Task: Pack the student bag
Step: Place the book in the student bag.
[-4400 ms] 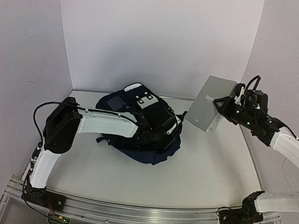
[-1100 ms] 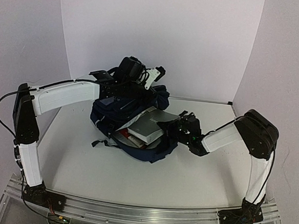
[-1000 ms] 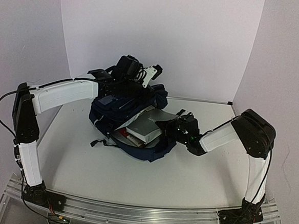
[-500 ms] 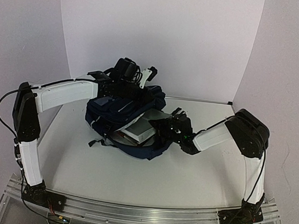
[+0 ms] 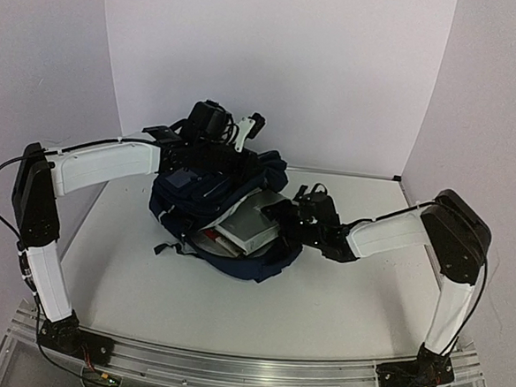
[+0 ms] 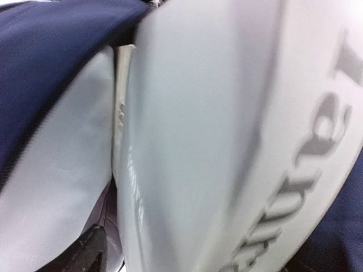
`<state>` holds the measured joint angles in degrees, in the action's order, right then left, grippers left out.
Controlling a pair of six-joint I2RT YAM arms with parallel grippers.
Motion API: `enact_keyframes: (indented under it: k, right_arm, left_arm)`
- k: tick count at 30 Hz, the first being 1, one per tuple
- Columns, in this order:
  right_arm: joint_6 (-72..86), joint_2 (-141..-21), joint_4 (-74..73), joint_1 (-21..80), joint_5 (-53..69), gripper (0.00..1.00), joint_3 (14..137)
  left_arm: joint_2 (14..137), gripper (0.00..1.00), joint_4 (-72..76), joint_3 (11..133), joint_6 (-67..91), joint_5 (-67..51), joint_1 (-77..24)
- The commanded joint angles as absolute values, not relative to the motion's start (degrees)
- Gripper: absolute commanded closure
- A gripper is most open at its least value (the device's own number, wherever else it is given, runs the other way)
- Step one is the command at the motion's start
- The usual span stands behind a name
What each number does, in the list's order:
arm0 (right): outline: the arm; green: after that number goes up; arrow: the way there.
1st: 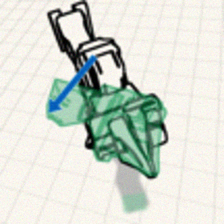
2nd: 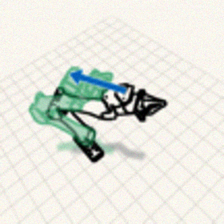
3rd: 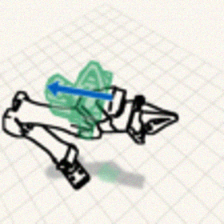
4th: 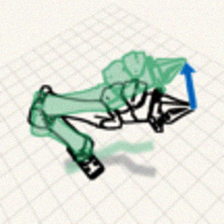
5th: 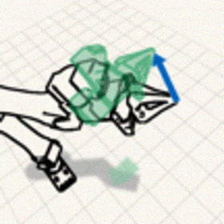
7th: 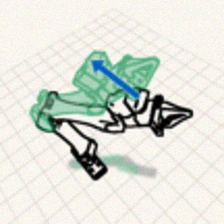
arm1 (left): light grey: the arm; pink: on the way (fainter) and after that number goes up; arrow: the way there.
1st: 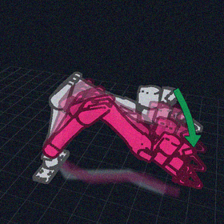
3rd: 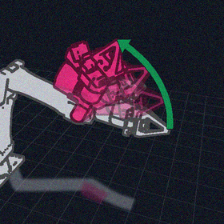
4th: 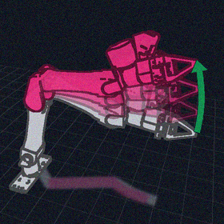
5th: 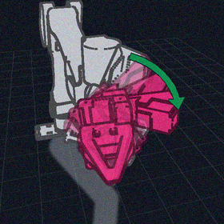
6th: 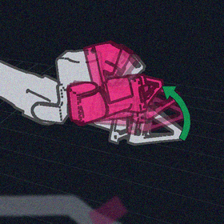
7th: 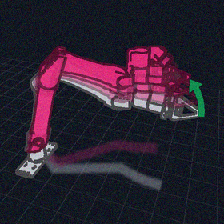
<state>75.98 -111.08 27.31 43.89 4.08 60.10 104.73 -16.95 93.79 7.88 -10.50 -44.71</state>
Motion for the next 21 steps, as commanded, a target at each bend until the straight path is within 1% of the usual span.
enact_keyframes:
  k: [1,6,8,9,12,14,16,19,21]
  right_arm:
    - [70.44,-104.17,18.80,43.86,-0.53,0.16,56.85]
    - [67.66,-99.07,14.81,43.86,-5.01,0.13,53.87]
    - [65.40,-98.51,14.04,43.86,-4.94,0.15,54.38]
    - [64.08,-98.90,13.22,43.87,-3.98,0.17,55.08]
    - [62.77,-101.07,12.13,43.88,0.60,0.31,57.49]
    - [62.37,-102.62,12.27,44.12,2.70,0.37,58.78]
    - [61.98,-104.34,12.41,44.37,3.61,0.41,59.75]
    - [61.90,-106.82,13.78,44.46,5.47,0.43,61.36]
    - [61.42,-108.53,14.31,44.66,6.33,0.47,63.02]
  left_arm:
    - [98.13,1.00,-8.53,95.32,7.42,-13.81,-45.28]
    - [98.10,1.00,-8.88,95.57,7.00,-13.84,-45.18]
    - [98.36,1.00,-8.94,95.85,6.96,-14.20,-45.10]
    - [98.56,1.00,-8.96,96.06,6.90,-14.41,-45.09]
    - [99.05,1.00,-9.13,96.54,6.81,-14.59,-45.09]
    - [99.23,1.00,-9.01,96.63,6.85,-14.53,-45.09]
    - [99.40,1.00,-8.97,96.62,6.95,-14.49,-45.05]
    - [99.73,1.00,-9.11,96.85,6.95,-14.65,-45.09]
    - [99.99,1.00,-9.35,96.99,6.95,-14.74,-45.07]
